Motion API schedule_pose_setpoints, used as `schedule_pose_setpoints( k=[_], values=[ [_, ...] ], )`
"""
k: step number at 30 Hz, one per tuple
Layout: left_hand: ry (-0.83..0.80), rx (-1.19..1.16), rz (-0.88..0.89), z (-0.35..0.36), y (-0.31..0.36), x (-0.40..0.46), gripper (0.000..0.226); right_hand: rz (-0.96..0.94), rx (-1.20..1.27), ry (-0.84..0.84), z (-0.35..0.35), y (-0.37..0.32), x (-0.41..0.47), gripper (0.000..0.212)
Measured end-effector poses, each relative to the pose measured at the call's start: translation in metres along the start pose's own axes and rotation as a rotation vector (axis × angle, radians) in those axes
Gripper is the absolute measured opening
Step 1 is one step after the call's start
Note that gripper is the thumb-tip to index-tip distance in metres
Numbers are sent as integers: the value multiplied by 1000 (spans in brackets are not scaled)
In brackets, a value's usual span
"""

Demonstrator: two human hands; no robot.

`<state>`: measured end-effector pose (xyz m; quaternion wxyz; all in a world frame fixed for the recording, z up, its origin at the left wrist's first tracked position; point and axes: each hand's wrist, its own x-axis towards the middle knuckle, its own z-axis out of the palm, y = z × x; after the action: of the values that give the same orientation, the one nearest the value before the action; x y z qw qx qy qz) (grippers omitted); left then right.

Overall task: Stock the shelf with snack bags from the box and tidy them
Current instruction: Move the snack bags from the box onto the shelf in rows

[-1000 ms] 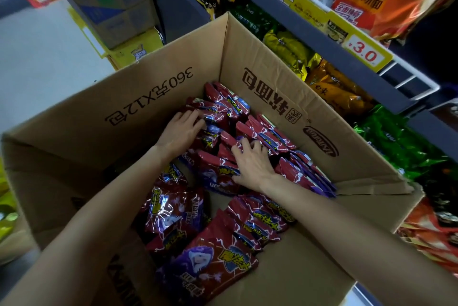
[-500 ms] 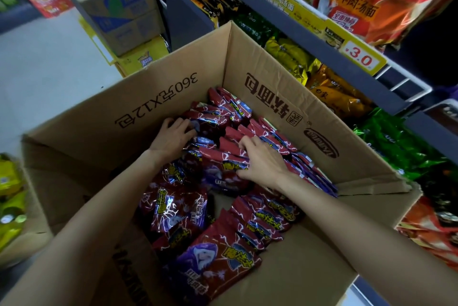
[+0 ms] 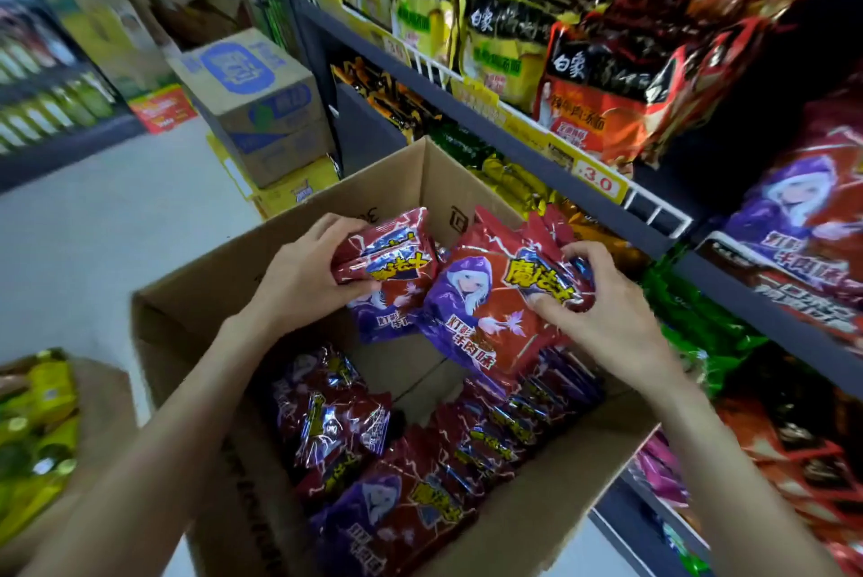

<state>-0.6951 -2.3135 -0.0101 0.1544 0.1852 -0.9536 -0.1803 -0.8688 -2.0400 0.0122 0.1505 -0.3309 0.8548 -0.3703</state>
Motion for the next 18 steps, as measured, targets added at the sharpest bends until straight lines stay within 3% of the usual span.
schedule_pose_setpoints(
  k=[4, 10, 16, 18],
  values=[
    [140, -219, 35, -26, 50, -2, 62, 7, 175, 62, -43, 1, -20, 45],
    [321, -787, -23, -33, 140, 2, 56, -56, 234, 187, -112, 15, -70, 40],
    [241, -893, 66, -16, 254, 8, 28, -25, 278, 396, -193, 59, -155, 60],
    [182, -906, 100, -3, 294, 6, 27, 10, 293, 446, -220, 75, -189, 49]
  ],
)
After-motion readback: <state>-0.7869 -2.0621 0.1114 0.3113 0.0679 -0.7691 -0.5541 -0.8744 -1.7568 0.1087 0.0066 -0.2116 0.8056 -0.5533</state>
